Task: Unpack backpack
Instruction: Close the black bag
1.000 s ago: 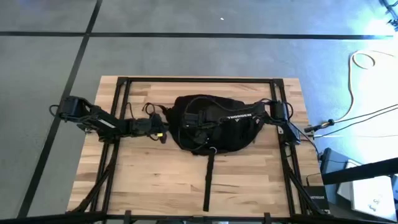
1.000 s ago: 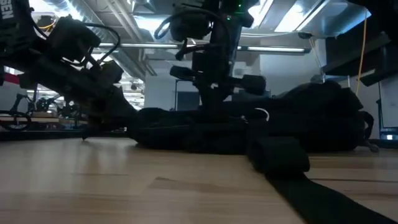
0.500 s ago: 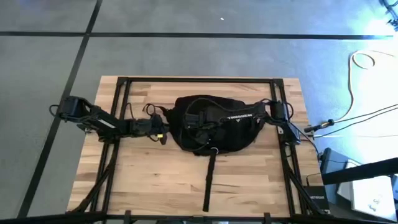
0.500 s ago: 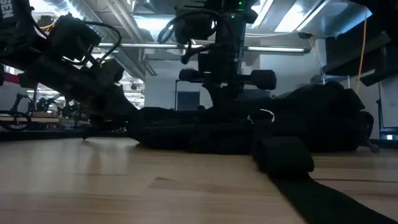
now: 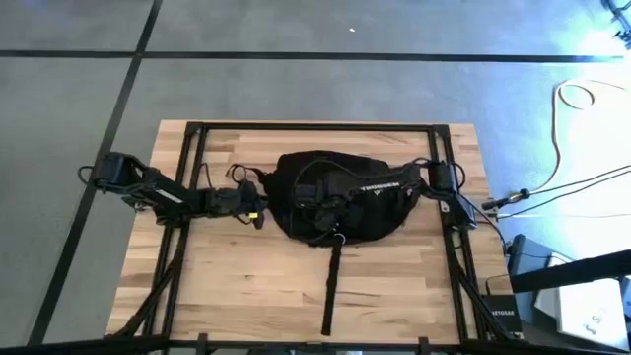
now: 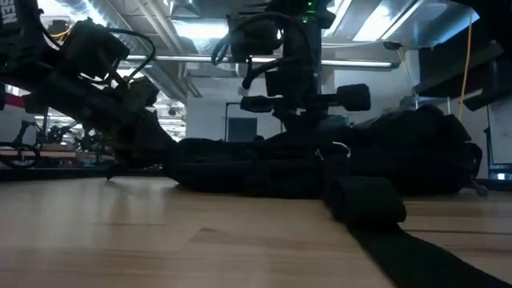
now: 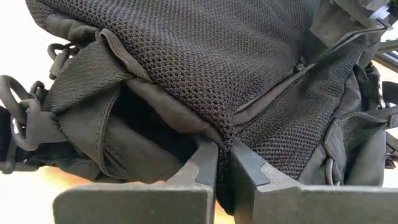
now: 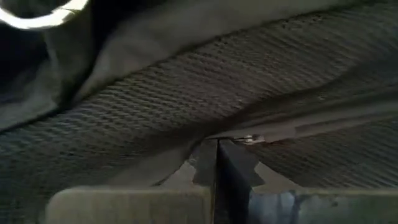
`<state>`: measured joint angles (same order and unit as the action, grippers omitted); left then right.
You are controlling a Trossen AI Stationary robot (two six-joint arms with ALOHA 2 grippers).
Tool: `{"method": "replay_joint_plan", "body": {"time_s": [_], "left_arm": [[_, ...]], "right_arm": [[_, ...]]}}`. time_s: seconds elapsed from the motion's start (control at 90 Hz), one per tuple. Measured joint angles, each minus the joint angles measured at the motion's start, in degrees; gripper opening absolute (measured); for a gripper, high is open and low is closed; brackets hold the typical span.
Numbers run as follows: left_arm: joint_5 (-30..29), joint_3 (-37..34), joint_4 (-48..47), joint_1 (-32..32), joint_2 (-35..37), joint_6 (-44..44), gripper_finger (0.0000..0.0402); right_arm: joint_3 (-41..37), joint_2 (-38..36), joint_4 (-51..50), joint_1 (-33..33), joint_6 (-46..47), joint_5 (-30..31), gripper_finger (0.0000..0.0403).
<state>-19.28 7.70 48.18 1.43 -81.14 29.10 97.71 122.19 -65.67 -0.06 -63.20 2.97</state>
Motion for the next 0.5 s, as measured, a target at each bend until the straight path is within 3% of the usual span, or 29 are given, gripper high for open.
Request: {"method": "replay_joint_plan", "body": {"time_s": [0.3, 0.5], "left_arm": [[0.0, 0.0, -0.1, 0.0, 0.0, -0.7, 0.0000], [-0.8, -0.1, -3.4, 0.1, 0.0, -1.0, 0.0000]], "right_arm": [[-0.1, 0.1, -6.3, 1.2, 2.1, -1.1, 0.0000], [-0.1, -0.4, -2.4, 1.2, 4.6, 0.5, 0.0000]]}}
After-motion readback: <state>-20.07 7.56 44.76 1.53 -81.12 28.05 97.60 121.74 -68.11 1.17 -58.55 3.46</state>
